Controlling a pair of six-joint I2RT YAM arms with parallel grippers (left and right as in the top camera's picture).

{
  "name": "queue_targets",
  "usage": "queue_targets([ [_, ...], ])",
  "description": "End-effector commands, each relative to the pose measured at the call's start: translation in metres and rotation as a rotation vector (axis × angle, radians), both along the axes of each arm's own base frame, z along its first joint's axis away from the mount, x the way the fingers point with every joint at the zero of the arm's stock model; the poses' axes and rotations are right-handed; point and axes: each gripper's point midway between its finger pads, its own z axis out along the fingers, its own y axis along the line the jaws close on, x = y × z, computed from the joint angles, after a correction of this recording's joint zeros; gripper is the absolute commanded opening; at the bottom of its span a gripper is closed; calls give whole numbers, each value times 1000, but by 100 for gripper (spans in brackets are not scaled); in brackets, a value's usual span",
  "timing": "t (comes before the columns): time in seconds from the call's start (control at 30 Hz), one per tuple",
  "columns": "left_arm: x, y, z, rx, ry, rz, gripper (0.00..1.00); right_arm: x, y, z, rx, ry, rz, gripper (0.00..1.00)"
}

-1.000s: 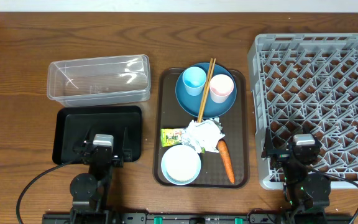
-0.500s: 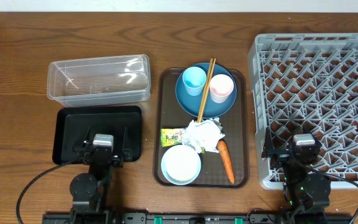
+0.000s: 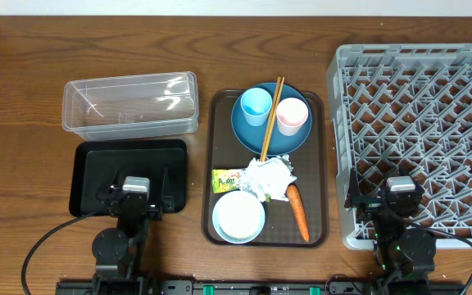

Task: Sort waste into correct bins and load items into the dishwasher rack

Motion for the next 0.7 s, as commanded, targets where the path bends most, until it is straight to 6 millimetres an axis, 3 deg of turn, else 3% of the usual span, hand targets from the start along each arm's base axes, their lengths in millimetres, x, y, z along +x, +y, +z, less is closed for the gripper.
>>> queue_targets([
  [0.0,0,2,-16,-4,37,7,100,0,2,-2,-5,7,8,99],
  [0.27,0,2,-16,-3,36,7,100,0,2,-2,-5,7,8,99],
  [0.4,2,1,-3,-5,-18,3,100,0,2,-2,-5,7,8,99],
  [0.53,-1,-22,2,-18,-35,-132,100,0,2,-2,-5,7,8,99],
  [0.67,-9,-52,32,-18,-157,-316,100,0,2,-2,-5,7,8,99],
])
